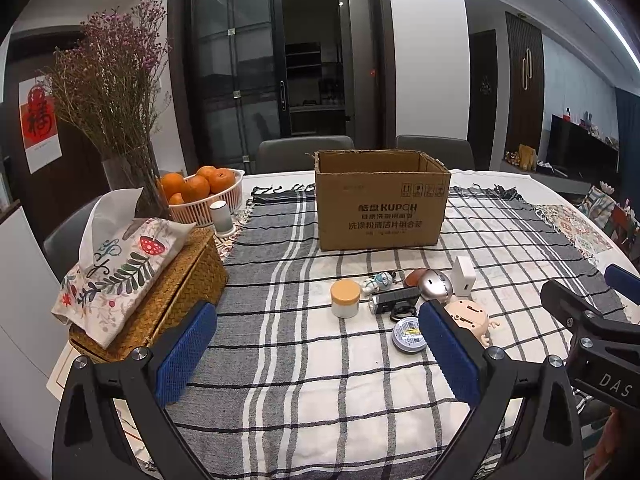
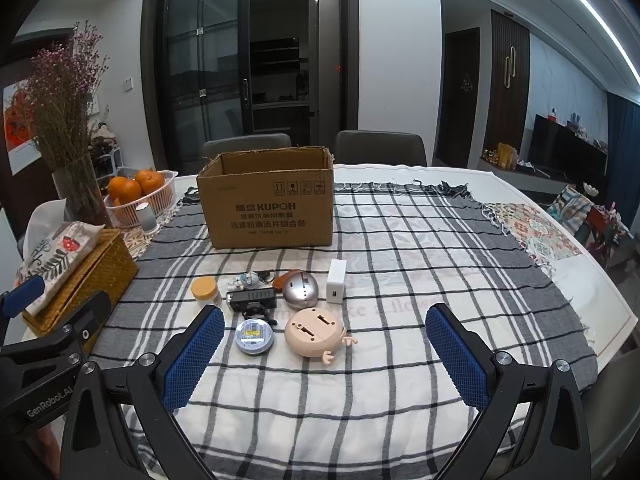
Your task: Organize rigid objects
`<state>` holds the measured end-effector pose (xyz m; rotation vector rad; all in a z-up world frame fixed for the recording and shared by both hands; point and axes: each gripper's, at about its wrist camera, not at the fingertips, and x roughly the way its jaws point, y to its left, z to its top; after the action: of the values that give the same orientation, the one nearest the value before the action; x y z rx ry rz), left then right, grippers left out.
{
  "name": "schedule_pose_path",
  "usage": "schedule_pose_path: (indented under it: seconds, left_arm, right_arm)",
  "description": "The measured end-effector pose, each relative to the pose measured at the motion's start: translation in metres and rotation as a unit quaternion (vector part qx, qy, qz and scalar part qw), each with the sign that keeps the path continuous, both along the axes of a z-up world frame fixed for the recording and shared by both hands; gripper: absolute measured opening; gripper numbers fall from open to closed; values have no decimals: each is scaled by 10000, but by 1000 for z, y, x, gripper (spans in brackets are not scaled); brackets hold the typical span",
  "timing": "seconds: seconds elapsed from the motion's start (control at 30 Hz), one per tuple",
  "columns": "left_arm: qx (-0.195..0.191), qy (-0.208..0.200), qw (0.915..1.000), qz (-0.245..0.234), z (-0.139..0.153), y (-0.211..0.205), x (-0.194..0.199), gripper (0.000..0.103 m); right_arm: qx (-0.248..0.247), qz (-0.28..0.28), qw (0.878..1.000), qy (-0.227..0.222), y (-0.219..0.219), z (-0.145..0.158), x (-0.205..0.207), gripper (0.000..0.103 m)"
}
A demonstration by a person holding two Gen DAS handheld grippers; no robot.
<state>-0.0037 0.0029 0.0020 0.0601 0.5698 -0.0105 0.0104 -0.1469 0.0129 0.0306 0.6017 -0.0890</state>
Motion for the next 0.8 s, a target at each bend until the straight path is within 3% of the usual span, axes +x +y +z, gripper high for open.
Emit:
schedule_pose_path:
  seconds: [0.8]
  left_arm:
    - [38,-29,10000,12,1,0,0,103]
  right_arm:
    - [-30,-22,10000,-31,1,1,0,102]
